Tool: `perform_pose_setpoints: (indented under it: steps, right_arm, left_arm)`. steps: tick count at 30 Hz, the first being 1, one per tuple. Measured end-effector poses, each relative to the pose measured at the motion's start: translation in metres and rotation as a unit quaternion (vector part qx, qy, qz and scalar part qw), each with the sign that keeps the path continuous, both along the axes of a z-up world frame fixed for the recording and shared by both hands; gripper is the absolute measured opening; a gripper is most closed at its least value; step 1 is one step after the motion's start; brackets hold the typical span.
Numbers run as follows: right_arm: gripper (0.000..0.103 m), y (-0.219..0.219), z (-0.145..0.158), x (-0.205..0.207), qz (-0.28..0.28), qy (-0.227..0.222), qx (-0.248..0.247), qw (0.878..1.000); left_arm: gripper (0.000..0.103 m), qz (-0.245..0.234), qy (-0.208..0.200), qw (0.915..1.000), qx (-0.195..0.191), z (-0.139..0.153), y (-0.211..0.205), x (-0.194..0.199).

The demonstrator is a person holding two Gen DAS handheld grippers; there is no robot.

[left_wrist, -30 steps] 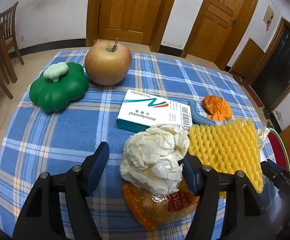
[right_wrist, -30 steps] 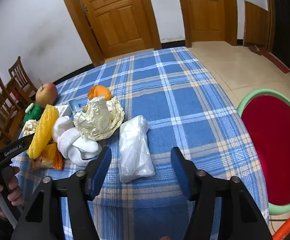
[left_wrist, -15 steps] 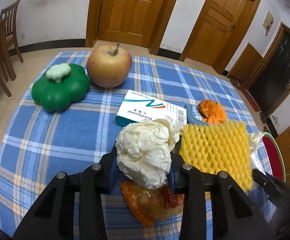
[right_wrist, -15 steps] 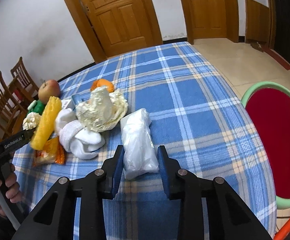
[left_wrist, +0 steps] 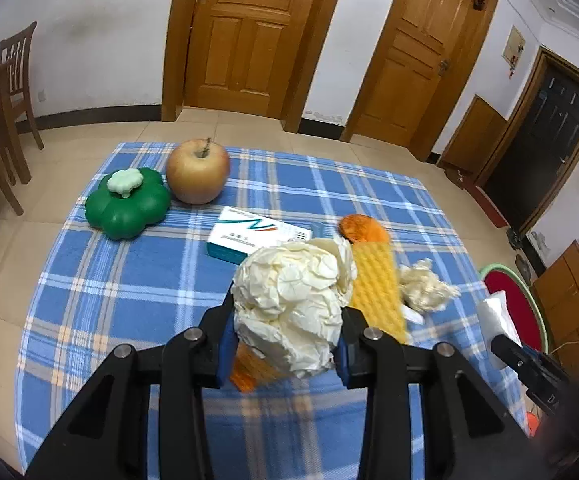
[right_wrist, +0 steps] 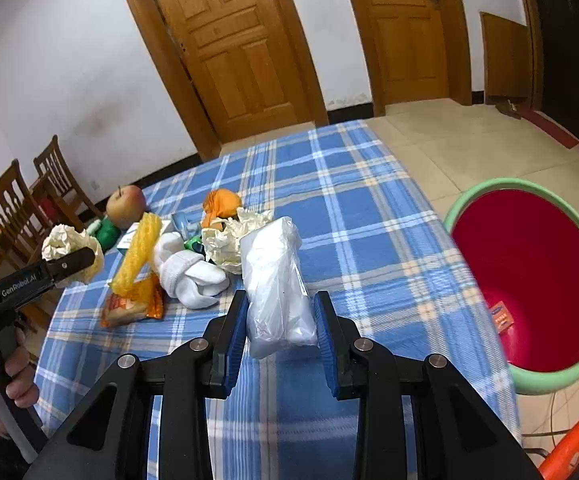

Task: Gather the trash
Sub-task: 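Carry the plastic bag and crumpled paper over the red bin with both tools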

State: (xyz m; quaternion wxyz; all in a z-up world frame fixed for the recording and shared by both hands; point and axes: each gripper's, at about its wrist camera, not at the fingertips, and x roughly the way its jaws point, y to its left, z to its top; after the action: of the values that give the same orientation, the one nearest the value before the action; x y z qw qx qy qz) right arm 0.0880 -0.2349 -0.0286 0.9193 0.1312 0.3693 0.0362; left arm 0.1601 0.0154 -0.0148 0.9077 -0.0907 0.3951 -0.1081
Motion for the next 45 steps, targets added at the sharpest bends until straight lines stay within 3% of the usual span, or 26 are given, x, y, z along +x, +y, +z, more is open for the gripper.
perform_pose_setpoints:
  steps: [10, 22, 29, 45]
  right_arm:
    - [0.034, -0.029, 0.023, -0.037, -0.032, -0.030, 0.006, 0.999]
    - [0.034, -0.084, 0.038, -0.071, -0.108, -0.047, 0.003, 0.993]
    - [0.034, -0.125, 0.027, -0.079, -0.157, -0.033, 0.010, 0.987]
    - [0.036, -0.194, -0.015, -0.074, -0.216, 0.011, 0.043, 0.975]
  left_arm:
    - [0.039, -0.040, -0.015, 0.9991, -0.002, 0.025, -0.040, -0.027]
    - [0.039, -0.116, -0.019, 0.9931, 0.009, 0.039, -0.114, -0.035]
    - [0.039, -0.162, -0.018, 0.9864, 0.021, 0.039, -0.163, -0.033]
    - [0.039, -0.237, 0.007, 0.9702, 0.047, 0.004, -0.253, -0.021]
